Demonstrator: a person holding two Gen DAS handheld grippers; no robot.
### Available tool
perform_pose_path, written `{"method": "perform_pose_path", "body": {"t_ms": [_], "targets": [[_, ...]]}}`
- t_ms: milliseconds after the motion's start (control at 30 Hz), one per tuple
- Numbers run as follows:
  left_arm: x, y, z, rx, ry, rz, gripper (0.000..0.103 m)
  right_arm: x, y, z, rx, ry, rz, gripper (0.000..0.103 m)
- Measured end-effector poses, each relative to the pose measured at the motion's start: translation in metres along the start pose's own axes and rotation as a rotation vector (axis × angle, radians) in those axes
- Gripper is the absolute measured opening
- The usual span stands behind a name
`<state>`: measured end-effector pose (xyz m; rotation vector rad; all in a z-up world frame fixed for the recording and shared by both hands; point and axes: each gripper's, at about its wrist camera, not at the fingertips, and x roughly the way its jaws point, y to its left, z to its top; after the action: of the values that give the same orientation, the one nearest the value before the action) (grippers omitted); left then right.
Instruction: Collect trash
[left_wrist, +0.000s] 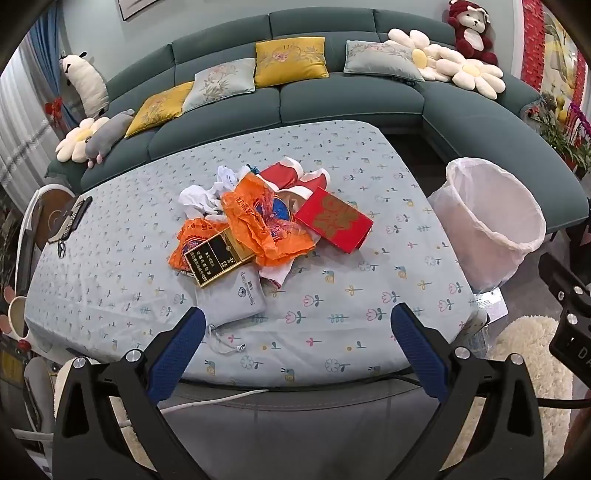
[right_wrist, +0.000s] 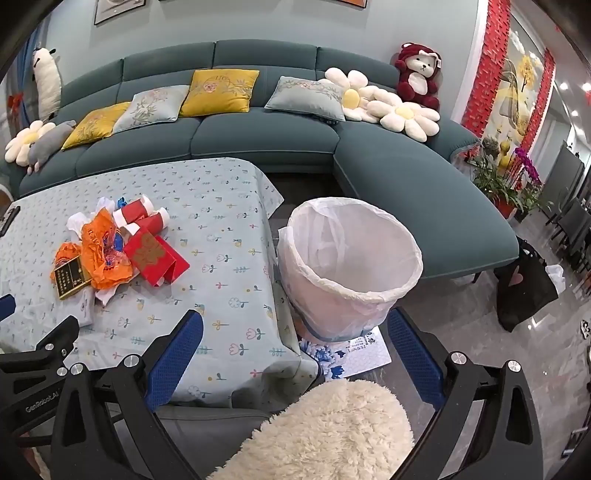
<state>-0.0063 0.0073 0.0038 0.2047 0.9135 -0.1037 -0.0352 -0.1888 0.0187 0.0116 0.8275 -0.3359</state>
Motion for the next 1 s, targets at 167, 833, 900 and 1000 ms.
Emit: {"method": "perform_pose_path", "body": {"t_ms": [167, 833, 900, 1000], "targets": [[0.003, -0.003, 0.001, 0.0, 0.004, 0.006, 0.096, 0.0, 0.0, 0.0, 0.0, -0.001, 0.0, 0.095], [0.003, -0.008, 0.008, -0.01, -0.006, 0.009, 0.096, -0.003, 0.001, 0.002, -0.011, -0.006, 0.007, 0.095], [0.003, -0.008, 0.008, -0.009, -0.007, 0.009, 0.096, -0.003, 0.001, 0.002, -0.011, -0.004, 0.007, 0.095], [0.003, -0.008, 0.008, -0.009, -0.007, 0.007, 0.096, -0.003, 0.001, 0.002, -0.011, -0.006, 0.007, 0.095]]}}
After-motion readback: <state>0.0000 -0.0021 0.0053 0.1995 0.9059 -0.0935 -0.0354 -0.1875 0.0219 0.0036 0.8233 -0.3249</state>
